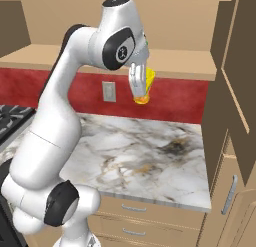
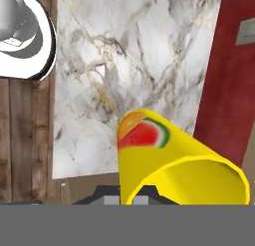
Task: There is a tray on the dining counter. Grab the cup, mug, and pitcher and place them on the tray. The pitcher may be placed next to the tray if it cannot fit the tray.
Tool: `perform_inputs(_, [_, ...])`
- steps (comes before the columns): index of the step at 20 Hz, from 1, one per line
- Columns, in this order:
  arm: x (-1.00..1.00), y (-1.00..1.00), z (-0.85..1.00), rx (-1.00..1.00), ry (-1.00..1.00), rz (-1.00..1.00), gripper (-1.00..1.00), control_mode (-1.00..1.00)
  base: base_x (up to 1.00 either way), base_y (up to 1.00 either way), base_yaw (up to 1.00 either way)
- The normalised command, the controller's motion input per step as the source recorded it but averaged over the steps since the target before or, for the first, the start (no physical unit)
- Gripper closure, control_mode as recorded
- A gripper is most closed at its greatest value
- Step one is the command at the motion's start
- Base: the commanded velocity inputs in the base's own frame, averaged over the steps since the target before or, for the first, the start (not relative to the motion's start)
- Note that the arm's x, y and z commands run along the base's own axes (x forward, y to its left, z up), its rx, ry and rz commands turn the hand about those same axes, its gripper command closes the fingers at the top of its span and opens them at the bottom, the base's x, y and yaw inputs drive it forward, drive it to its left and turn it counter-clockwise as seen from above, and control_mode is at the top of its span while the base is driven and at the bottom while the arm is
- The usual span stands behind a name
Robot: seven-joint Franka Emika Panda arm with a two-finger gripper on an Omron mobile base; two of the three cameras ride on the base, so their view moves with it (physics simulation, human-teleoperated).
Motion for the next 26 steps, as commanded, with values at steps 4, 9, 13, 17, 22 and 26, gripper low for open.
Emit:
perform_inputs(4, [-0.57,0.43,0.0,0.0,0.08,0.0,1.0,-1.0,0.0,0.0,0.0])
perform_inputs(9, [-0.91,0.49,-0.04,0.0,0.0,0.0,1.0,-1.0,0.0,0.0,0.0])
perform_inputs(13, [-0.87,0.45,-0.08,0.0,0.0,0.0,1.0,-1.0,0.0,0.0,0.0])
perform_inputs(17, [-0.47,0.36,-0.13,0.0,0.0,0.0,1.0,-1.0,0.0,0.0,0.0])
perform_inputs(22, [-0.12,0.37,-0.15,0.0,0.0,0.0,1.0,-1.0,0.0,0.0,0.0])
perform_inputs(26, [0.0,0.44,-0.11,-0.01,0.0,0.0,1.0,-1.0,0.0,0.0,0.0])
